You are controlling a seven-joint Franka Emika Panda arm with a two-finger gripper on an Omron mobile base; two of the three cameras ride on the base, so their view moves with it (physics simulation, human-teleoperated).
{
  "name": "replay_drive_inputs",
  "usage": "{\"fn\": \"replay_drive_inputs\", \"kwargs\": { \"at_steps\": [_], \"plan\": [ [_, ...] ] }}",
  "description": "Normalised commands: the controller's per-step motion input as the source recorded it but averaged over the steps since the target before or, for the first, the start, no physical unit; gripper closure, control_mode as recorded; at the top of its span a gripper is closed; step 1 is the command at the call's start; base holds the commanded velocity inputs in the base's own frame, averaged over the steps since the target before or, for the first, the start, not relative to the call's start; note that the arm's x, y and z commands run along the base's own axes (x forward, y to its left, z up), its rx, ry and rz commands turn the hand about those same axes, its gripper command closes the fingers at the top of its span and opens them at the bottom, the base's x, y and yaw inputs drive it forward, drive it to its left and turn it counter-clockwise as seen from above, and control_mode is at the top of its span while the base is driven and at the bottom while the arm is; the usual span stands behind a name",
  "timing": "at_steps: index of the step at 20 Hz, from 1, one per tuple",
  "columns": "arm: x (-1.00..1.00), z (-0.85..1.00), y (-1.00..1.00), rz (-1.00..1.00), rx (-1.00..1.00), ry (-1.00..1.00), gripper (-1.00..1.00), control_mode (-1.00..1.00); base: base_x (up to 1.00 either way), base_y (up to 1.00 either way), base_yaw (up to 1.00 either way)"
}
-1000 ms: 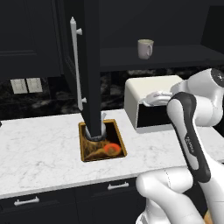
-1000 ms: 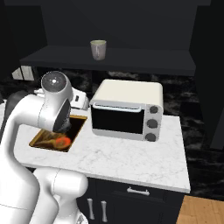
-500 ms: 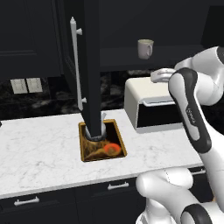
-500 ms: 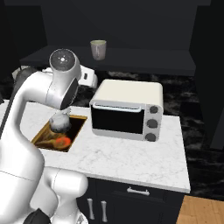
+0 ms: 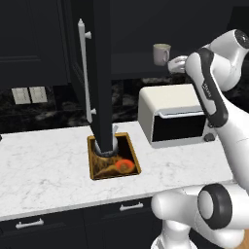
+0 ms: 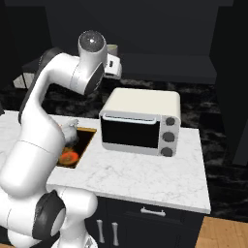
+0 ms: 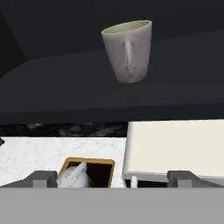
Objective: Pick the kettle from the counter and place it on the tray. Then pick the mug from the cabinet and place it on the tray. Then close the cabinet doors.
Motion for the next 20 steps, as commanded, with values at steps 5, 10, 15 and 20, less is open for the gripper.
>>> {"fn": "replay_drive_inputs", "kwargs": {
  "at_steps": [5,10,15,20],
  "plan": [
    [0.78,0.00,-0.08,0.00,0.00,0.00,-1.00,-1.00,0.00,0.00,0.00],
    [0.78,0.02,0.00,0.00,0.00,-0.03,-1.00,-1.00,0.00,0.00,0.00],
    [0.79,0.05,0.00,0.00,0.00,0.00,-1.00,-1.00,0.00,0.00,0.00],
    [0.57,0.05,0.00,0.00,0.00,0.00,-1.00,-1.00,0.00,0.00,0.00]
  ]
}}
